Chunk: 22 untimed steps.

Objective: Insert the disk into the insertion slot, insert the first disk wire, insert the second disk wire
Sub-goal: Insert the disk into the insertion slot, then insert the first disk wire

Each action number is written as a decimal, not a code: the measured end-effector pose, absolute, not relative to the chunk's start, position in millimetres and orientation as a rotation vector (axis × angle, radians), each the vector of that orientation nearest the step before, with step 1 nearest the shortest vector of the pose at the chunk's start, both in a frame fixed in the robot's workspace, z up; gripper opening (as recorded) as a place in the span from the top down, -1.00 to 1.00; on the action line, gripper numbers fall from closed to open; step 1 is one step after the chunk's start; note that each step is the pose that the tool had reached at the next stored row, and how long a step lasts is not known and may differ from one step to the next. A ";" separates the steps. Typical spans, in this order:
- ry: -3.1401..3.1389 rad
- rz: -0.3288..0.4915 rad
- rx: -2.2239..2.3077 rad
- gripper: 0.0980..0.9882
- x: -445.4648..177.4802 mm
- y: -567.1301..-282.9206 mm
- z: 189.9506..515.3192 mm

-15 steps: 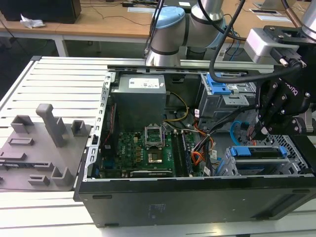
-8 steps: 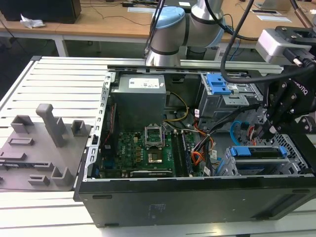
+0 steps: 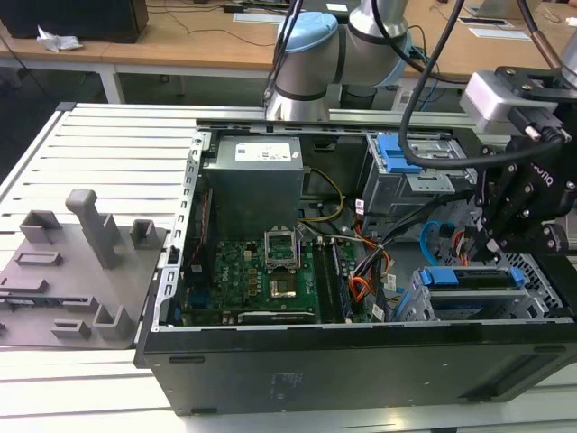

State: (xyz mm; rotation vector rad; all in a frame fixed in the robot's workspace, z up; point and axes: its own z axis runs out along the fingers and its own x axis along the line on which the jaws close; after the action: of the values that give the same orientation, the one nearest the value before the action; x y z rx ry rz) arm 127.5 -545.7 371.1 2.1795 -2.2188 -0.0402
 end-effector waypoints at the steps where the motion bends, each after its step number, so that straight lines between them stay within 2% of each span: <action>1: -2.219 -0.040 2.180 0.98 127.6 -545.7 369.4; 8: -2.219 -0.040 2.179 0.98 130.2 -545.7 357.7; 22: -2.219 -0.040 2.180 0.96 130.8 -545.7 357.4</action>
State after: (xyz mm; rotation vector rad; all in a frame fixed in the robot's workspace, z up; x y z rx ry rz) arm 130.8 -545.7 357.4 2.1796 -2.2187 -0.0402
